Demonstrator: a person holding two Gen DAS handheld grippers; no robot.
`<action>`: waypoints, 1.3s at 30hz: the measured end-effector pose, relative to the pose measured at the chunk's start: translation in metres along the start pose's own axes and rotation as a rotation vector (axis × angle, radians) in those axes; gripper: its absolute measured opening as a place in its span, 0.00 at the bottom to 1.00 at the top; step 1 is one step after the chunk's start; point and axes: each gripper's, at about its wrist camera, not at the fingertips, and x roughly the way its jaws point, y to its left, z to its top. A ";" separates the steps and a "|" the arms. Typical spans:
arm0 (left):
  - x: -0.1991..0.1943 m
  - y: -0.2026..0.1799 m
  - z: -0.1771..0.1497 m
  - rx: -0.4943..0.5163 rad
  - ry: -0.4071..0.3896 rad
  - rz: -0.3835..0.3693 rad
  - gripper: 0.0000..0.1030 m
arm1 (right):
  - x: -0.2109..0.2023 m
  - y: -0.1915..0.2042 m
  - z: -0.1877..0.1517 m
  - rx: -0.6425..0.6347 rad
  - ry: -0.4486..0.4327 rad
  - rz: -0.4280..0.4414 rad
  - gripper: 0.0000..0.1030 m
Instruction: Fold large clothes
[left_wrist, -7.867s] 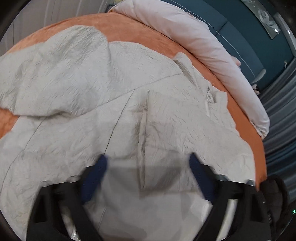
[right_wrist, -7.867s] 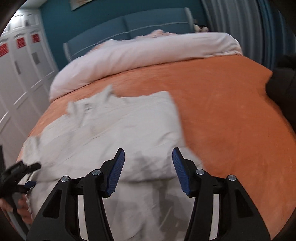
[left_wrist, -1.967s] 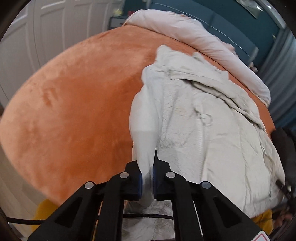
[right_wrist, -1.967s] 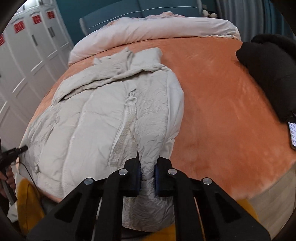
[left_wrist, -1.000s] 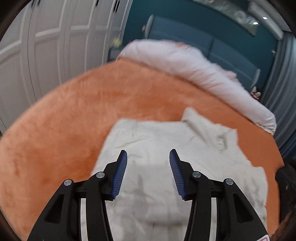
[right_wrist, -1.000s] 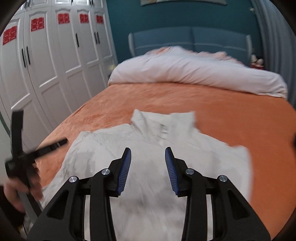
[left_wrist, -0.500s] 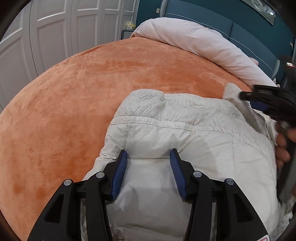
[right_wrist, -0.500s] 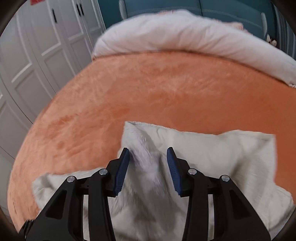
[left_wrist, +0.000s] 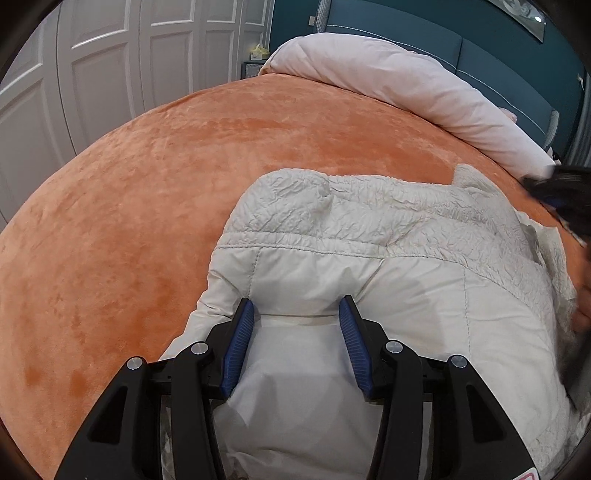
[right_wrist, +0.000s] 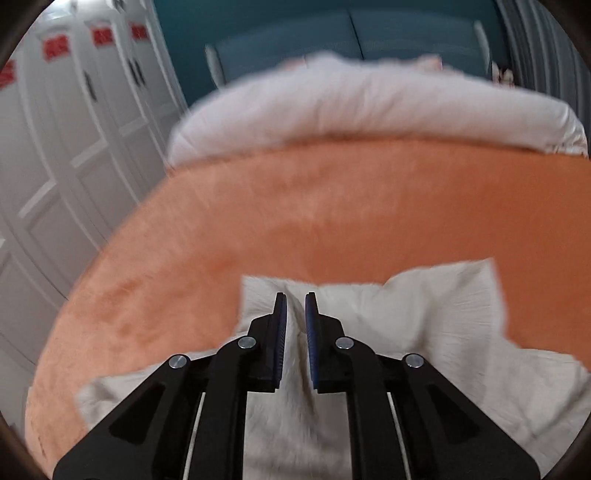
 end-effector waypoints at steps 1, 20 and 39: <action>0.000 0.000 0.000 0.002 0.000 0.003 0.46 | -0.014 -0.002 -0.005 -0.015 -0.012 -0.009 0.10; 0.002 -0.009 -0.001 0.049 -0.003 0.059 0.46 | -0.128 -0.128 -0.124 0.168 0.098 -0.211 0.10; 0.003 -0.014 -0.002 0.079 -0.007 0.093 0.46 | -0.127 -0.120 -0.144 0.140 0.145 -0.235 0.12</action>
